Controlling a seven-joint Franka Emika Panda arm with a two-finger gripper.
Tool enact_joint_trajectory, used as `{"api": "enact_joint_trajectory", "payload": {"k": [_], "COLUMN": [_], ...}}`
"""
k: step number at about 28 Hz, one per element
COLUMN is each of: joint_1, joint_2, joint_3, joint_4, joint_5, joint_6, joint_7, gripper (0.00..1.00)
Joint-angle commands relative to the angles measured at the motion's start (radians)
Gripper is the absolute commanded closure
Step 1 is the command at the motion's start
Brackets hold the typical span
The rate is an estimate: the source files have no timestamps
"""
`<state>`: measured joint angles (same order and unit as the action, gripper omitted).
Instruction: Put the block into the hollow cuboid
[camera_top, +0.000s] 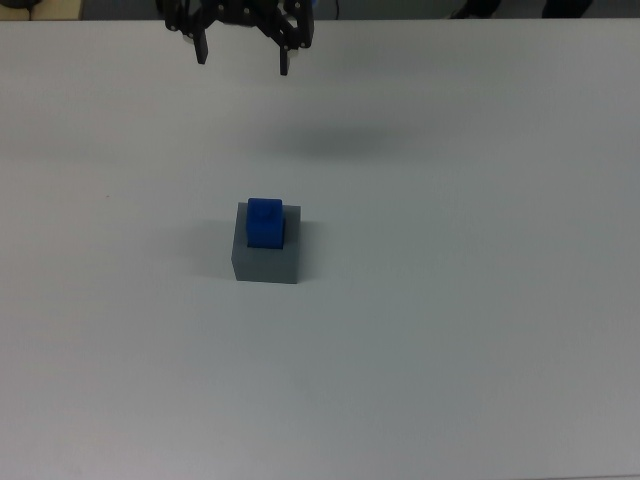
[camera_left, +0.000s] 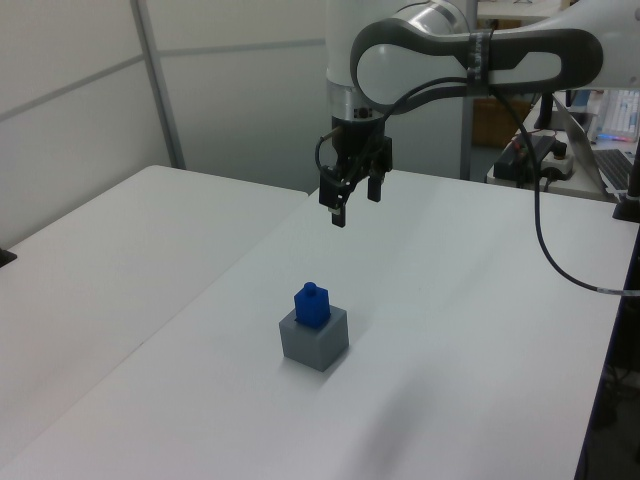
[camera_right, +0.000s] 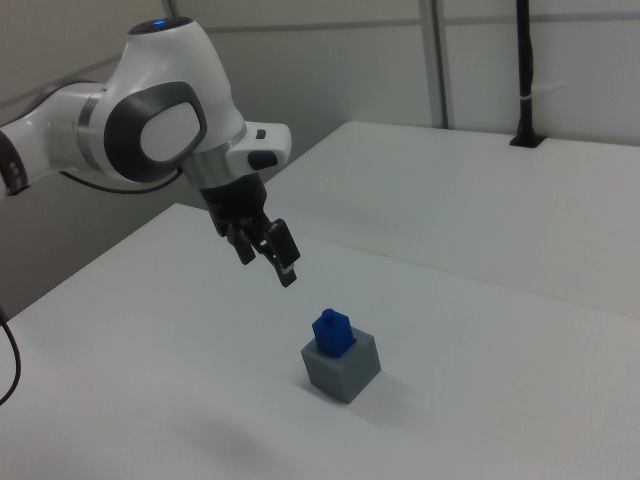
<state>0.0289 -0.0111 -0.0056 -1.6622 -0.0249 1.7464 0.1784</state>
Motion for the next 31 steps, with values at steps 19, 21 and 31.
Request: {"api": "enact_joint_trajectory", "payload": {"k": [19,21,31], "joint_1": [-0.001,-0.001,-0.001], "joint_2": [-0.07,-0.069,-0.059], "joint_3": [-0.044,-0.042,-0.04], "joint_4": [-0.013,-0.013,-0.013], "joint_5": [0.0,0.0,0.0], "joint_6": [-0.151,-0.151,-0.139], "joint_7": [-0.06,-0.06,-0.062], "gripper": [0.0,0.0,0.0]}}
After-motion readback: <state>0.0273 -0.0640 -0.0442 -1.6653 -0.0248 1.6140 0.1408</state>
